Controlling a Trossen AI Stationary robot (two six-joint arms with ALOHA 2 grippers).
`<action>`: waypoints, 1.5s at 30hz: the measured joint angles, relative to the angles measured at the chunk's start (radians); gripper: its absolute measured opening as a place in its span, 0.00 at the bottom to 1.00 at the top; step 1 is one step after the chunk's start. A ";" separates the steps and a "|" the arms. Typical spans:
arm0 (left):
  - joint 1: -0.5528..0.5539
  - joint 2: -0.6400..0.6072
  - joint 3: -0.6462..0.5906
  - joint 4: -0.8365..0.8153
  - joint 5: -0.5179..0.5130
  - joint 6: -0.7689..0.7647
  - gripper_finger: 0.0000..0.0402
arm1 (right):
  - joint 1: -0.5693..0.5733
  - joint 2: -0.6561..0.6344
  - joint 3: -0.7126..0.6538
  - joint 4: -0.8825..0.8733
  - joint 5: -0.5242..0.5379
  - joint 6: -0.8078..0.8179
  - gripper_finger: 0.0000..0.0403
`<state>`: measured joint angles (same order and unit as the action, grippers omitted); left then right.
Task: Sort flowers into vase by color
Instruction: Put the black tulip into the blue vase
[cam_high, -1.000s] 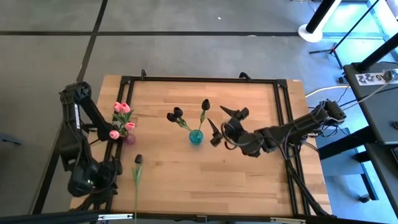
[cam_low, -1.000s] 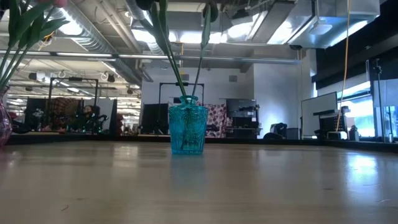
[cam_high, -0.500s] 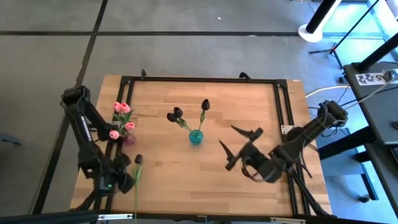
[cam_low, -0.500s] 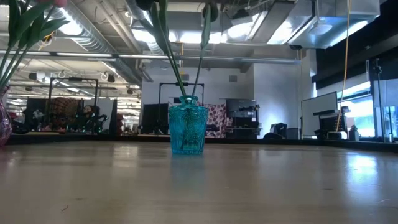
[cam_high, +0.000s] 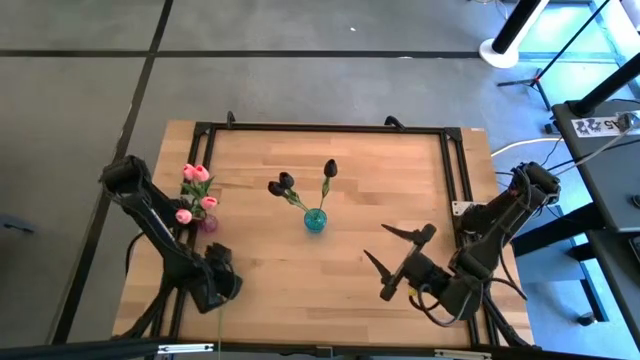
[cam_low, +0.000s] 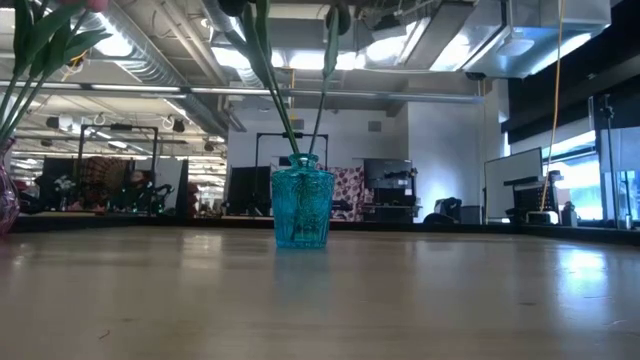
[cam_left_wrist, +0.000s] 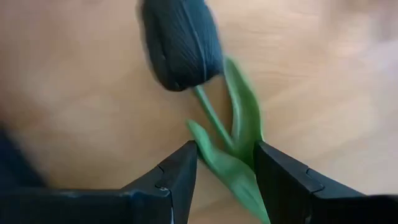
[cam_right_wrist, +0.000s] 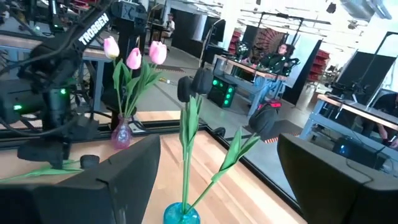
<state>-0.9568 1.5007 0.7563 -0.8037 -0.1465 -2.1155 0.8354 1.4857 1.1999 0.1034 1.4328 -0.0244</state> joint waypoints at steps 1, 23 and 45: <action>0.010 0.007 0.000 0.021 -0.001 0.013 0.38 | 0.005 0.000 0.000 0.000 0.004 0.001 0.80; 0.094 0.099 0.189 0.003 -0.195 0.439 0.02 | 0.038 0.000 0.000 -0.214 -0.477 0.116 0.80; 0.229 0.097 0.404 1.197 -0.508 2.096 0.01 | 0.002 0.214 -0.002 0.326 -0.427 0.119 0.80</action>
<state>-0.7277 1.5978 1.1606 0.3932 -0.6550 -0.0191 0.8373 1.7000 1.1976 0.4290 1.0056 0.0945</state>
